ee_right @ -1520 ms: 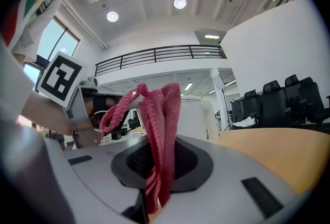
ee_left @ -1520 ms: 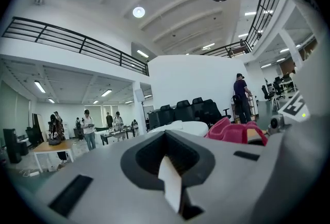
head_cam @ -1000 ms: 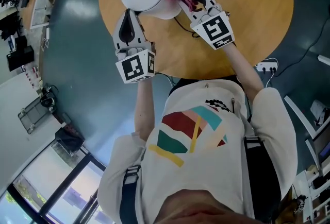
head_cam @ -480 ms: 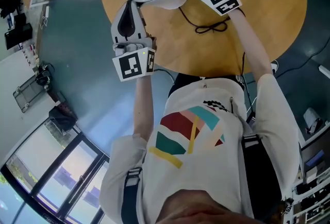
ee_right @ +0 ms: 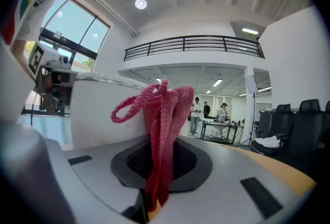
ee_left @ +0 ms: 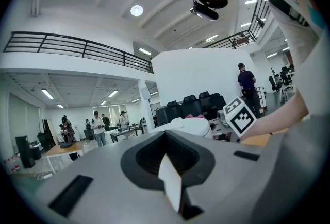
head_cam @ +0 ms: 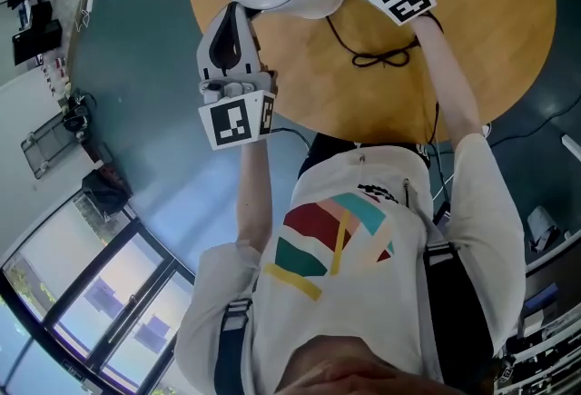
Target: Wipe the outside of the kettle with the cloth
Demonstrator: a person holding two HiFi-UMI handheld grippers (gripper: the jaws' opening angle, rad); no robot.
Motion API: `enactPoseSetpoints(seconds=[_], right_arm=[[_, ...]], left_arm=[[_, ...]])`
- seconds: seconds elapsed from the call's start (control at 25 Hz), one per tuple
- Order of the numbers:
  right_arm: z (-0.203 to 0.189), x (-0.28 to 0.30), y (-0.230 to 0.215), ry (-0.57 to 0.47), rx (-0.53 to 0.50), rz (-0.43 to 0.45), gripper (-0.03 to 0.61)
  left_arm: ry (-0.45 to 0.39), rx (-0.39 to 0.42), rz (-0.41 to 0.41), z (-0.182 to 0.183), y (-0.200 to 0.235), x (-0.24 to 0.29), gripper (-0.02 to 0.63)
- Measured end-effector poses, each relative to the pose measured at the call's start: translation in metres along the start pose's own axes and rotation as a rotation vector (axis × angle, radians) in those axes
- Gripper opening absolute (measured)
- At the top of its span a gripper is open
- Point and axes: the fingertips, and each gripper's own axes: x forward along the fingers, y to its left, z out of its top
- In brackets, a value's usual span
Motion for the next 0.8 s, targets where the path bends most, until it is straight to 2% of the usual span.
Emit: enactPoseSetpoints(seconds=[0.24, 0.44, 0.52, 0.6, 0.72, 0.8], right_arm=[[-0.008, -0.022, 0.036, 0.014, -0.051, 0.127, 0.038], [-0.015, -0.032, 0.053, 0.008, -0.059, 0.175, 0.040], [-0.016, -0.036, 0.051, -0.015, -0.012, 0.149, 0.038], [-0.017, -0.046, 0.042, -0.043, 0.067, 0.062, 0.038], [-0.021, -0.071, 0.049, -0.083, 0.169, -0.054, 0.038], [-0.027, -0.083, 0.080, -0.055, 0.125, -0.043, 0.038]], left_arm=[[0.016, -0.005, 0.076, -0.011, 0.026, 0.006, 0.043], [0.020, 0.009, 0.095, -0.015, 0.032, 0.010, 0.043], [0.023, 0.031, 0.101, -0.014, 0.032, 0.008, 0.043], [0.020, 0.062, 0.117, -0.010, 0.031, 0.003, 0.043], [-0.016, 0.044, 0.108, 0.000, 0.026, -0.005, 0.043], [-0.028, 0.038, 0.080, 0.002, 0.020, -0.006, 0.043]])
